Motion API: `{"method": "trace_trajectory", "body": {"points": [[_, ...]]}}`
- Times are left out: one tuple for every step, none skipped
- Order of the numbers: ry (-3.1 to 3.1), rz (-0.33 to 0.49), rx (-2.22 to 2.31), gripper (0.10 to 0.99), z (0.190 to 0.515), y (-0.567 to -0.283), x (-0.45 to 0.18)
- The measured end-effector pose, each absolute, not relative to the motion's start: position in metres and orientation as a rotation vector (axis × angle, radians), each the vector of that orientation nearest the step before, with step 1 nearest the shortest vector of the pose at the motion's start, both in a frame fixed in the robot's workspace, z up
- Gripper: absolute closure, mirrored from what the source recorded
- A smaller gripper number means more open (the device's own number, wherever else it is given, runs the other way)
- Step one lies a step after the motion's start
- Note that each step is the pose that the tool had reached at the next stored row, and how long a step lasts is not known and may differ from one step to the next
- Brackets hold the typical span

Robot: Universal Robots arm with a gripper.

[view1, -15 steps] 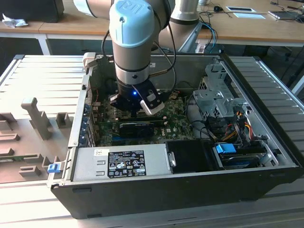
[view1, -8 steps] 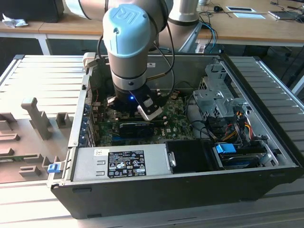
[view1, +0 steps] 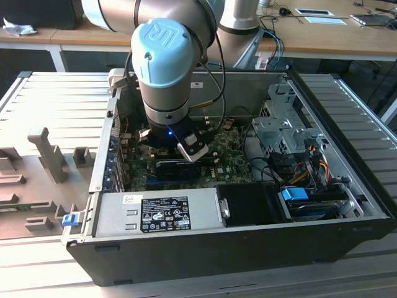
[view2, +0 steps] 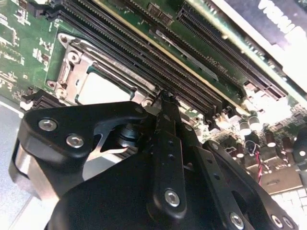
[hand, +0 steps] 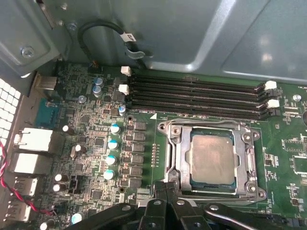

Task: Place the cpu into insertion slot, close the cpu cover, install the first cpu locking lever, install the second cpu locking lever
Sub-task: 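Install the second cpu locking lever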

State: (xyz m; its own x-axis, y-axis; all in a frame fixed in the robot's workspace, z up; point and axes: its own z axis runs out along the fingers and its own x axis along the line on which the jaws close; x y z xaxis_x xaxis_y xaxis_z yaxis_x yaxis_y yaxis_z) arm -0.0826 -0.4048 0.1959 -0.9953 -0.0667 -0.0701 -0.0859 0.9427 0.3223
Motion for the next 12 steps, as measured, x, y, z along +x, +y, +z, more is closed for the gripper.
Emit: {"method": "trace_trajectory", "body": {"points": [[3.037, 0.516, -0.119, 0.98, 0.1952, -0.4049, -0.0827], [3.035, 0.523, -0.119, 0.98, 0.1947, -0.4049, -0.0828], [3.033, 0.531, -0.119, 0.98, 0.1939, -0.4048, -0.083], [3.032, 0.535, -0.119, 0.98, 0.193, -0.4048, -0.0833], [3.031, 0.539, -0.119, 0.98, 0.192, -0.4047, -0.0837], [3.031, 0.541, -0.119, 0.98, 0.1912, -0.4048, -0.0842], [3.031, 0.541, -0.119, 0.98, 0.1911, -0.4049, -0.0844], [3.031, 0.542, -0.119, 0.98, 0.1913, -0.4049, -0.0844], [3.031, 0.542, -0.119, 0.98, 0.1921, -0.405, -0.0844], [3.031, 0.543, -0.119, 0.98, 0.1935, -0.405, -0.0844], [3.03, 0.543, -0.119, 0.98, 0.1958, -0.4049, -0.0844], [3.031, 0.543, -0.119, 0.98, 0.1979, -0.4049, -0.0845]]}}
